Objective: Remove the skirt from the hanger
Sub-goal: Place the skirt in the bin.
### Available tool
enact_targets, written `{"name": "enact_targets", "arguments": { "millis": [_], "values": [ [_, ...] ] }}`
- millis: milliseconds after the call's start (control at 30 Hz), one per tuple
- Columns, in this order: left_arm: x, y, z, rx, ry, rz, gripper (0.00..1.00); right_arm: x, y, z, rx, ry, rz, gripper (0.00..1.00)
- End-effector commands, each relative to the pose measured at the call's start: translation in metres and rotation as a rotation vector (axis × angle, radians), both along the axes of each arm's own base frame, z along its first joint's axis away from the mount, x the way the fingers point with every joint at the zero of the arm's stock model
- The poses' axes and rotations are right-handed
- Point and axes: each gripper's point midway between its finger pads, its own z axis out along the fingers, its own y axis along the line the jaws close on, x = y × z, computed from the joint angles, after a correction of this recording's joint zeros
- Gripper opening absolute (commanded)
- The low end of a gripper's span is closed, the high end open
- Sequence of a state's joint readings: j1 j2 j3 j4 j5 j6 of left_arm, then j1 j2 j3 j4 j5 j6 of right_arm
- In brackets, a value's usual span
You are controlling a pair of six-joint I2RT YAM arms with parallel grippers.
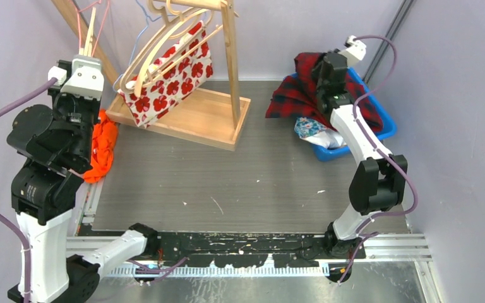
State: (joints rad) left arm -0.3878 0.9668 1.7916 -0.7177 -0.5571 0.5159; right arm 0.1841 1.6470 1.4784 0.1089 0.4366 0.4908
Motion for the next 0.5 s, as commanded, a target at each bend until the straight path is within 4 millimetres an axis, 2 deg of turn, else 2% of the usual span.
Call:
{"name": "enact_targets", "arguments": {
  "millis": [0, 67, 100, 133, 167, 200, 267, 333, 367, 467],
  "values": [
    [-0.005, 0.003, 0.022, 0.006, -0.06, 0.007, 0.0, -0.017, -0.081, -0.02, -0.082, 0.071, -0.277, 0.01],
    [-0.002, 0.002, 0.021, 0.01, -0.054, 0.007, 0.0, -0.022, -0.103, -0.037, -0.04, 0.113, -0.309, 0.03],
    [0.001, 0.001, 0.021, 0.01, -0.051, 0.006, 0.0, -0.023, -0.106, -0.044, -0.014, 0.128, -0.31, 0.1],
    [0.005, 0.0, 0.019, 0.011, -0.044, 0.007, 0.0, -0.023, -0.105, -0.049, -0.003, 0.136, -0.301, 0.26],
    [0.009, -0.002, 0.017, 0.016, -0.036, 0.01, 0.0, -0.022, -0.102, -0.051, -0.012, 0.142, -0.289, 0.47],
    [0.014, -0.003, 0.015, 0.022, -0.029, 0.013, 0.0, -0.019, -0.099, -0.049, -0.028, 0.136, -0.273, 0.54],
    [0.024, -0.007, 0.011, 0.042, -0.01, 0.017, 0.0, -0.013, -0.092, -0.036, -0.048, 0.092, -0.234, 0.57],
    [0.034, -0.01, 0.009, 0.053, 0.003, 0.018, 0.0, -0.011, -0.092, -0.015, -0.065, 0.03, -0.23, 0.64],
    [0.038, -0.012, 0.01, 0.051, 0.004, 0.016, 0.0, -0.012, -0.093, -0.001, -0.077, -0.005, -0.232, 0.73],
    [0.049, -0.02, 0.01, 0.037, -0.004, -0.006, 0.0, -0.013, -0.092, 0.041, -0.139, -0.104, -0.216, 0.77]
  ]
}}
